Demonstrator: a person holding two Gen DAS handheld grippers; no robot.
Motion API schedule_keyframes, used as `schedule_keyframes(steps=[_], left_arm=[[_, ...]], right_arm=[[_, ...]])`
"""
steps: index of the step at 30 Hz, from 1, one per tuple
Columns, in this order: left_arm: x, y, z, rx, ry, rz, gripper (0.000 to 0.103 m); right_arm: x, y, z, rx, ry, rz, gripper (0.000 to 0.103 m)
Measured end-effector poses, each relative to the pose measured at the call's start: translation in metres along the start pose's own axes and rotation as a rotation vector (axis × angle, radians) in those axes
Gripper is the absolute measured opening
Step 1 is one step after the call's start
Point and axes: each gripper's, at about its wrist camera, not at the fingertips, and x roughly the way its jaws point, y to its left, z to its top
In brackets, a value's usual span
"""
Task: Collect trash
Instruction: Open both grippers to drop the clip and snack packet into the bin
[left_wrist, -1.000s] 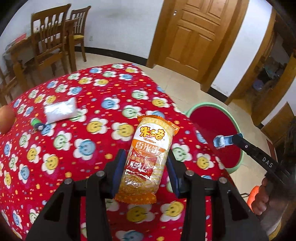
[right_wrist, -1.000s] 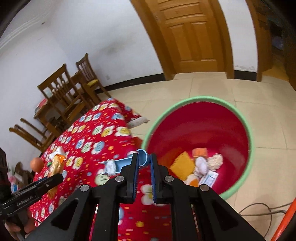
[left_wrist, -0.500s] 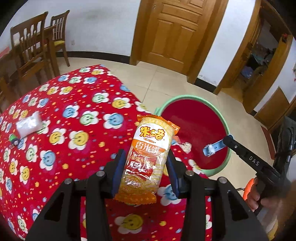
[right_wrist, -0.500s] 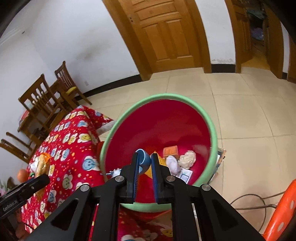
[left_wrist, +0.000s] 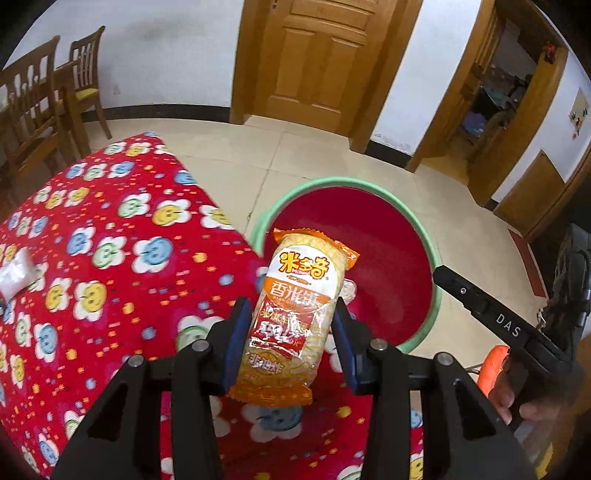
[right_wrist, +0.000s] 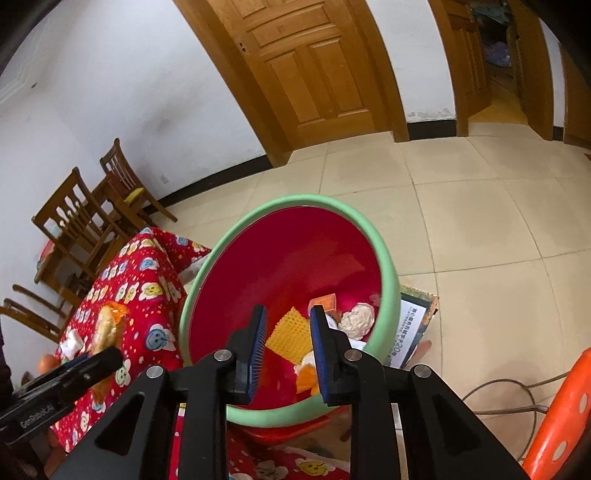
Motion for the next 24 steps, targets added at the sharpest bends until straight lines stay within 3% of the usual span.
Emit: schedule_keyframes(steps=[5,7,9,13,24], left_arm=[[0.011,-0.014,0.004,0.033,0.007,-0.013,0.044],[0.012,-0.018,0.006,0.044,0.001,-0.012,0.055],[0.011,-0.019,0.007,0.045,-0.015,-0.011,0.059],[0.007,-0.017,0.007,0.037,-0.022,-0.024,0.059],[-0.025,0.02,0.001,-0.041,-0.073,0.049,0.059]], right_arm=[[-0.004,-0.008,0.003,0.012,-0.006,-0.003,0.028],[-0.004,-0.009,0.003,0.015,-0.008,-0.004,0.028],[-0.005,-0.01,0.003,0.016,-0.009,-0.004,0.028],[-0.007,-0.007,0.003,0.011,-0.014,0.001,0.029],[-0.013,0.03,0.002,-0.059,-0.013,0.058,0.032]])
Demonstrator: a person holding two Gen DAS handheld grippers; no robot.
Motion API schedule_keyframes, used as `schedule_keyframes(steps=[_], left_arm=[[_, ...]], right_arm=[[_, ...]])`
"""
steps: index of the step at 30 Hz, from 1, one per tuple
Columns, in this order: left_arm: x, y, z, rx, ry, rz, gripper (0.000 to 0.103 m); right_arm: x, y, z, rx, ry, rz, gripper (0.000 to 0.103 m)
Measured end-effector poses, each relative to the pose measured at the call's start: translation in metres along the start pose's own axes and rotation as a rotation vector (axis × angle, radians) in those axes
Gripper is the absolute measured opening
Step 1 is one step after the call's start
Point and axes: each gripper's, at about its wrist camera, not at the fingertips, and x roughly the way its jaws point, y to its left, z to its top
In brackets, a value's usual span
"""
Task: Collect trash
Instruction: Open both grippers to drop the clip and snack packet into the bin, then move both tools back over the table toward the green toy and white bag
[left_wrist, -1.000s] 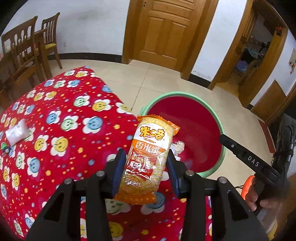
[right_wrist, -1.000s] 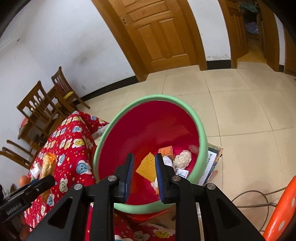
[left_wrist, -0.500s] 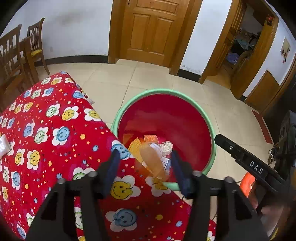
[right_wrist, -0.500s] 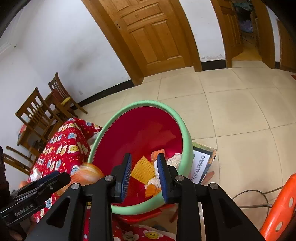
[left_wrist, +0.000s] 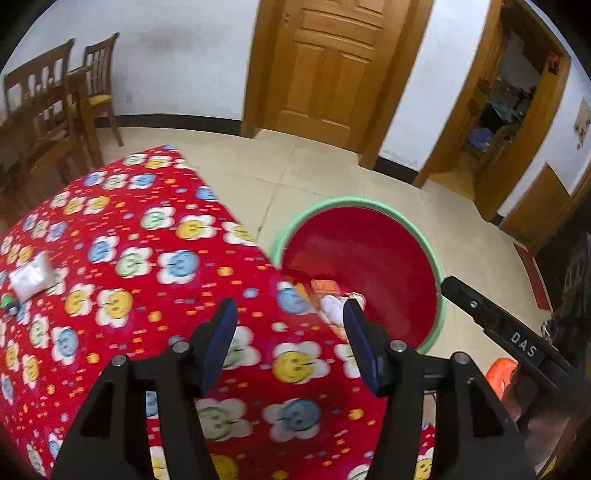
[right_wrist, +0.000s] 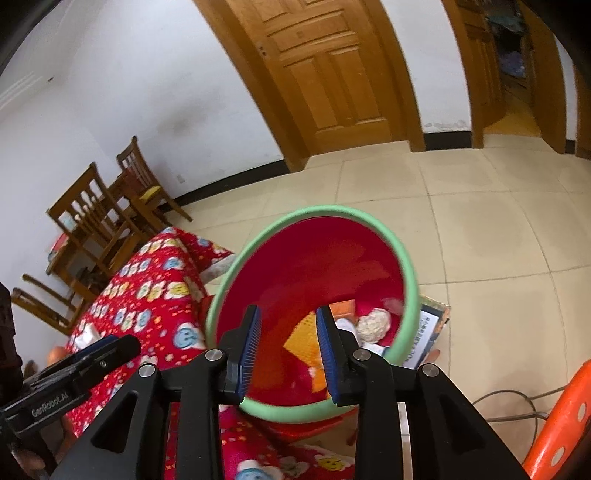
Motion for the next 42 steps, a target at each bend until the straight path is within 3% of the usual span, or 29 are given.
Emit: schedule_keyframes(steps=[6,8,24,33,42], left_arm=[[-0.021,0.041,-0.003,-0.062,-0.024,0.066,0.059],[-0.029,0.055,-0.005,-0.082,-0.033,0.087,0.059],[-0.085,0.188,-0.013,-0.243,-0.096,0.331,0.059],[-0.067,0.262,-0.014,-0.372,-0.057,0.429,0.059],[-0.029,0.301,-0.017,-0.466,-0.003,0.482,0.059]], right_arm=[[0.001,0.032,-0.001,-0.042,0.008,0.046,0.036],[0.001,0.045,-0.002,-0.061,0.008,0.059,0.042],[0.02,0.152,-0.01,-0.192,0.067,0.171,0.049],[0.032,0.198,-0.013,-0.24,0.084,0.223,0.055],[0.051,0.207,-0.02,-0.241,0.12,0.227,0.055]])
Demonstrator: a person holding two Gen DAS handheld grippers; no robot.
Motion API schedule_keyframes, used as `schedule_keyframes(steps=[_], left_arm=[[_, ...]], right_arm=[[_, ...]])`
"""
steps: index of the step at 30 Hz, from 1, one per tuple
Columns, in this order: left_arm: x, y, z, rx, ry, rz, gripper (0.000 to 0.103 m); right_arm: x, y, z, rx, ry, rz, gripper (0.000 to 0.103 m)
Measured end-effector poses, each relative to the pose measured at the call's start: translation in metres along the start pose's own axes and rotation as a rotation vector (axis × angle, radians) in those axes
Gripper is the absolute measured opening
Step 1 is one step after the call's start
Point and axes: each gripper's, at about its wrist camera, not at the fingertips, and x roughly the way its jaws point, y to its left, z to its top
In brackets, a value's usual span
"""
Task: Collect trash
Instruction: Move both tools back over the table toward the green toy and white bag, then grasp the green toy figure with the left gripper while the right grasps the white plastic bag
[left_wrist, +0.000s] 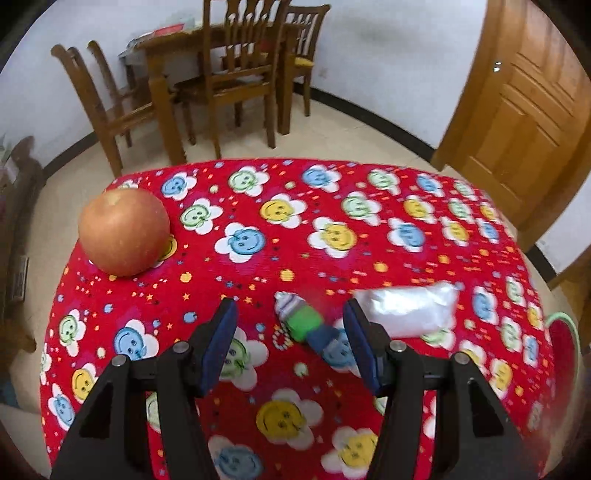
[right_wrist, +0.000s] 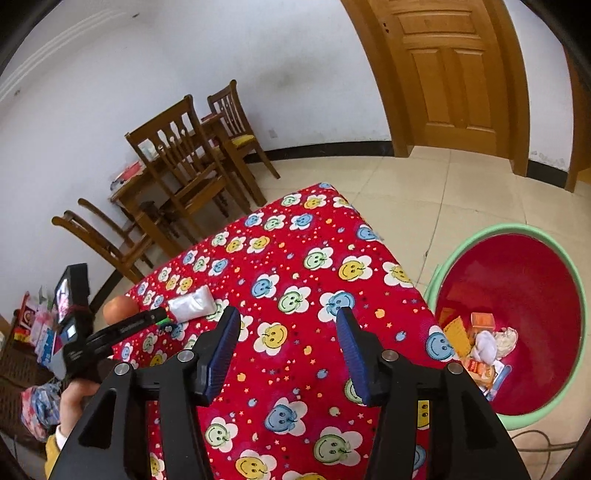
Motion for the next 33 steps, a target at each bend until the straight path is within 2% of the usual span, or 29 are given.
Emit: schedule_keyframes(steps=[4,6,8,11,18,24,33], left_arm=[[0.016,0.004,-0.003,-0.031,0.026,-0.002,0.054],[0.016,0.001,-0.005,-0.015,0.009,0.014,0.053],[0.015,-0.001,-0.009,0.005,-0.003,0.008,0.047],[0.011,0.0,-0.014,0.004,-0.013,-0.016,0.029],[-0.008,0.011,-0.022,-0.016,-0.019,-0.074,0.028],[-0.024,0.032,-0.018,-0.047,-0.041,-0.049,0.028],[-0.028,0.07,-0.016,-0.112,-0.07,0.002,0.027]], right_arm=[[0.006,-0.002,-0.001,0.002,0.009,-0.007,0.056],[0.009,-0.002,-0.001,0.004,0.014,-0.011,0.056],[0.013,-0.002,-0.001,0.005,0.021,-0.012,0.057],[0.02,0.004,-0.001,-0.012,0.027,-0.011,0.057],[0.037,0.028,-0.002,-0.057,0.048,0.014,0.057],[0.059,0.057,-0.005,-0.106,0.077,0.044,0.062],[0.108,0.107,-0.013,-0.181,0.121,0.058,0.073]])
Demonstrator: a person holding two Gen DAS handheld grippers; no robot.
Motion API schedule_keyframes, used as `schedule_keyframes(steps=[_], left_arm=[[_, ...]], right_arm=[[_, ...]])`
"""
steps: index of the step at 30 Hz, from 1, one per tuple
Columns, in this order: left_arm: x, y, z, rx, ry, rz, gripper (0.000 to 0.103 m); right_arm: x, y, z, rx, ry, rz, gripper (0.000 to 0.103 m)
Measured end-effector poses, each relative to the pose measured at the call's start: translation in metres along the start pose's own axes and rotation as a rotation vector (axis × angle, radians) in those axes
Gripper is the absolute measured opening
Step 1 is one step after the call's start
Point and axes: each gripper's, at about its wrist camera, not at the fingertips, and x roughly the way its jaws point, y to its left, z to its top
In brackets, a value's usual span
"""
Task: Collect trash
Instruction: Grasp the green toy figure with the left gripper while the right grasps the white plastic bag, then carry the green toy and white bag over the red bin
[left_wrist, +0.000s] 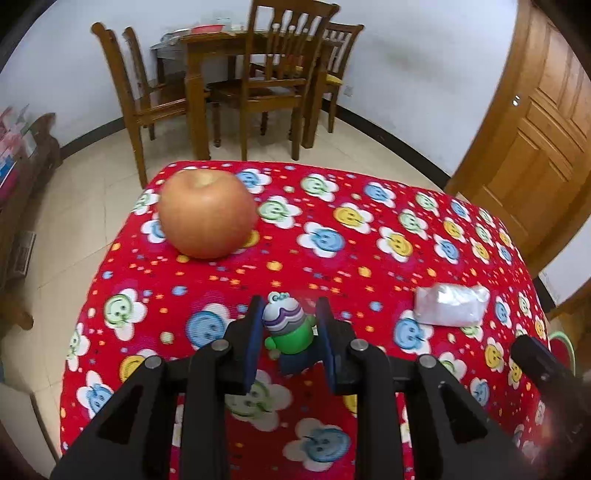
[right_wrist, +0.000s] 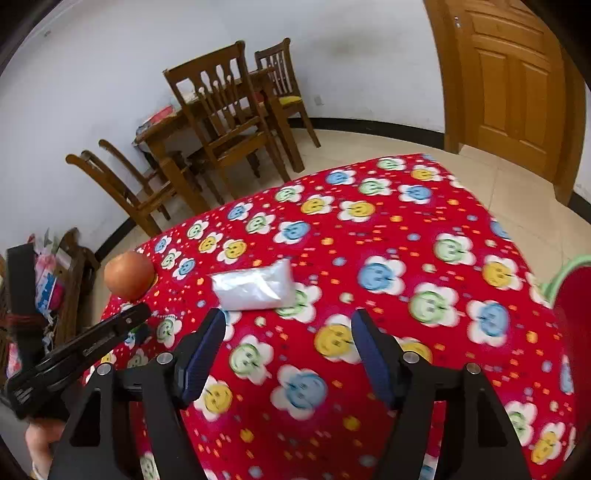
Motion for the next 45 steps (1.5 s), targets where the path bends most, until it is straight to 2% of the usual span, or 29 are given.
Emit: schedule_keyframes(steps=[9,18,26,28,33,45], left_arm=[[0.004,0.023,-0.001,-0.065,0.0,0.034,0.028],[0.01,0.03,-0.002,-0.08,0.017,0.04,0.027],[0.013,0.029,-0.001,-0.082,0.022,0.042,0.027],[0.013,0.029,-0.001,-0.082,0.022,0.043,0.028],[0.013,0.029,-0.001,-0.081,0.022,0.042,0.027],[0.013,0.028,-0.001,-0.077,0.019,0.039,0.027]], right_arm=[[0.045,0.033,0.006,-0.07,0.026,-0.04,0.078],[0.073,0.036,0.008,-0.082,0.053,-0.103,0.078],[0.079,0.039,0.01,-0.094,0.053,-0.122,0.078],[0.079,0.039,0.01,-0.092,0.05,-0.125,0.072],[0.081,0.037,0.012,-0.082,0.045,-0.127,0.071],[0.057,0.026,0.006,-0.057,0.024,-0.117,0.07]])
